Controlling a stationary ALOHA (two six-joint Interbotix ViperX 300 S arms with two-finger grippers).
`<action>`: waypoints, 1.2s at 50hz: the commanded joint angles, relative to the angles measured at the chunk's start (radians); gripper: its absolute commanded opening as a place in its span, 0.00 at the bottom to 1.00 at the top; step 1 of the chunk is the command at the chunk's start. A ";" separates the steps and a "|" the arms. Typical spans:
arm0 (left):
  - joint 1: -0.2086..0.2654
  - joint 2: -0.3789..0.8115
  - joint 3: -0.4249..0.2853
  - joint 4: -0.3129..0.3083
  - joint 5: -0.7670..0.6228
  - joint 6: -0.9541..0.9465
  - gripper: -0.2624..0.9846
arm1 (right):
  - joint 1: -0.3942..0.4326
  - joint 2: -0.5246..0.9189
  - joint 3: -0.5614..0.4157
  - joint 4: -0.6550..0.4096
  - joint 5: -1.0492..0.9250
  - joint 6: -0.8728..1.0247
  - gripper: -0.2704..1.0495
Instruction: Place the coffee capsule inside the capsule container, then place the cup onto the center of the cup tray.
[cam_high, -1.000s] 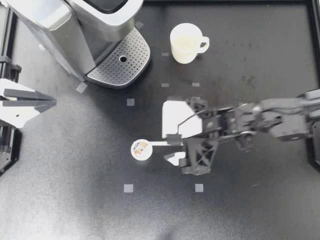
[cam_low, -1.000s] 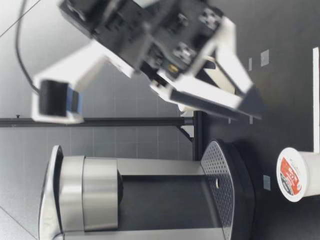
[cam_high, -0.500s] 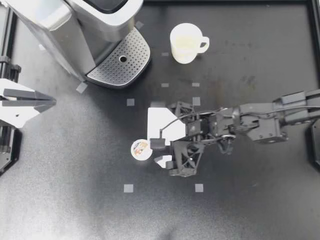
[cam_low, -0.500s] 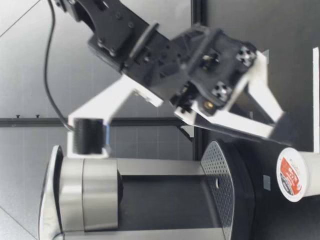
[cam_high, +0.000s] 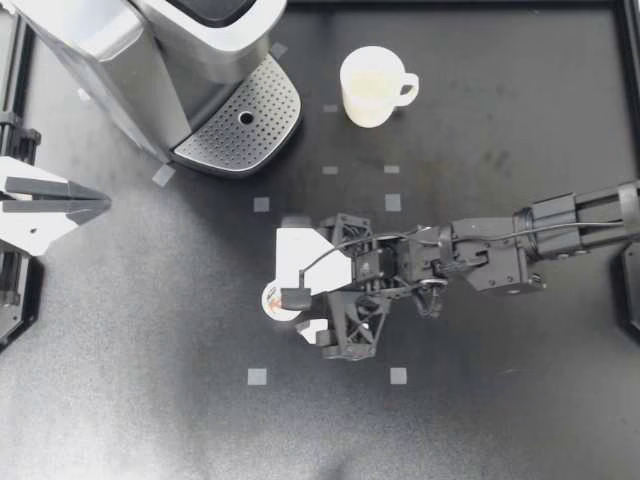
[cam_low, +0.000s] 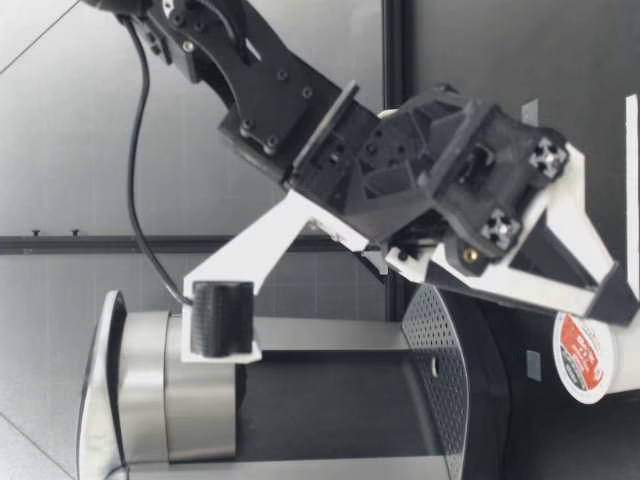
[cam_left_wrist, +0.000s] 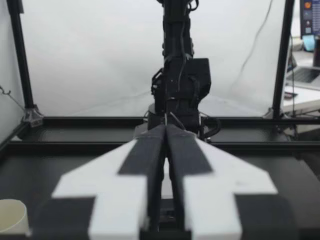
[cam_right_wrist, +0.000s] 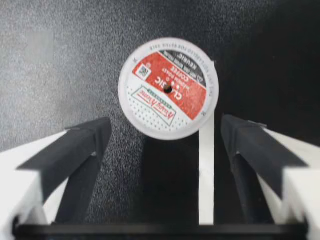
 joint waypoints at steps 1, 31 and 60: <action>0.002 0.003 -0.012 0.002 -0.003 0.002 0.32 | 0.006 -0.011 -0.026 0.000 -0.012 -0.002 0.87; 0.002 0.000 -0.014 0.002 -0.003 0.002 0.32 | 0.005 0.023 -0.069 -0.005 -0.035 -0.008 0.87; 0.002 -0.003 -0.014 0.002 -0.003 0.000 0.32 | -0.006 0.017 -0.075 -0.005 -0.031 0.000 0.63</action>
